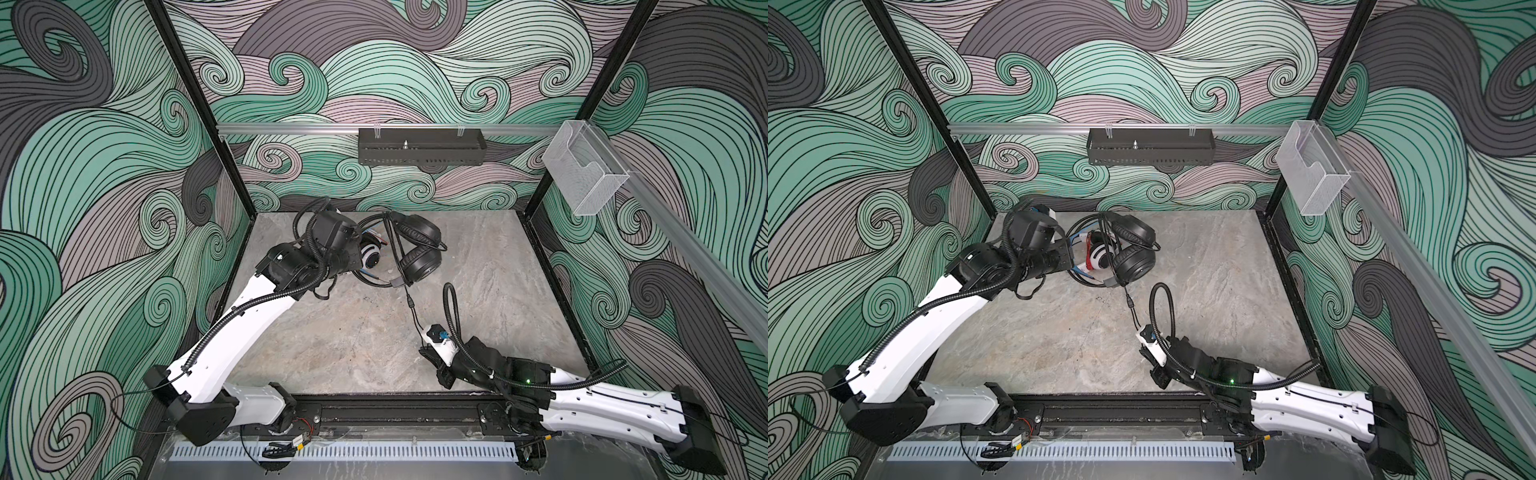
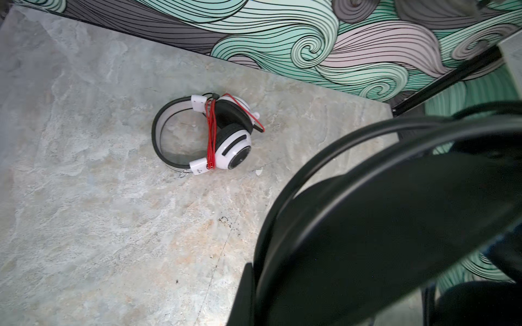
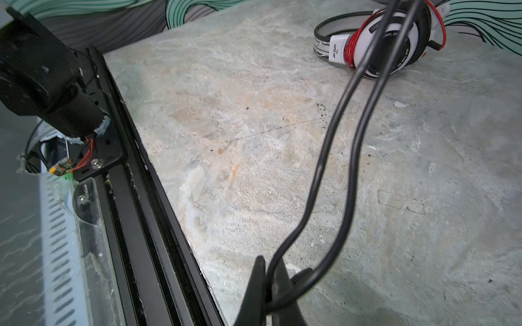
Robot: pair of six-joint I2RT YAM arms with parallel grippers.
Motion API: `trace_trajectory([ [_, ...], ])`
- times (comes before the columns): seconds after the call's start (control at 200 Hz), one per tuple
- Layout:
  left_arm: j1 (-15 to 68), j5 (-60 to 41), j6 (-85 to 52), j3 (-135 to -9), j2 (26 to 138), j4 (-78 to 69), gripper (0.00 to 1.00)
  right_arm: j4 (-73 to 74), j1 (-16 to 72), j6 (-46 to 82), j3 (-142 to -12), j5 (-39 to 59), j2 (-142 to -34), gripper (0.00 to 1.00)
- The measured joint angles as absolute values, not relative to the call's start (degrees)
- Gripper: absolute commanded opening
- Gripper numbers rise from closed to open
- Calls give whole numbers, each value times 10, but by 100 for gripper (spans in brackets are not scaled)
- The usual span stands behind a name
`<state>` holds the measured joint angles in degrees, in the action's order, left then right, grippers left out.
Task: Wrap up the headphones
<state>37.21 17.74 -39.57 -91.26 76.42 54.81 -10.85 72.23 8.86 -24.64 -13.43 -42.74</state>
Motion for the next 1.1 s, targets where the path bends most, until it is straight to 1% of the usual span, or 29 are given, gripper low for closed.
trace_trajectory([
  [0.14, 364, 240, -360, -908, 791, 546, 0, -169, 772, 79, -316, -177, -463, 0],
  [0.245, 361, 280, -322, -880, 798, 536, 0, -214, 811, 70, -380, -200, -490, 0],
  [0.415, 364, 307, -254, -821, 801, 527, 0, -313, 851, 43, -500, -217, -520, 0],
  [0.57, 404, 324, -175, -797, 801, 525, 0, -419, 853, -11, -608, -218, -543, 0],
  [0.715, 458, 323, -119, -796, 801, 534, 0, -496, 856, -86, -678, -220, -580, 0],
  [0.896, 510, 311, -94, -785, 794, 571, 0, -530, 844, -185, -716, -219, -629, 0],
  [1.101, 514, 276, -56, -675, 748, 515, 0, -534, 792, -263, -726, -204, -707, 0],
])
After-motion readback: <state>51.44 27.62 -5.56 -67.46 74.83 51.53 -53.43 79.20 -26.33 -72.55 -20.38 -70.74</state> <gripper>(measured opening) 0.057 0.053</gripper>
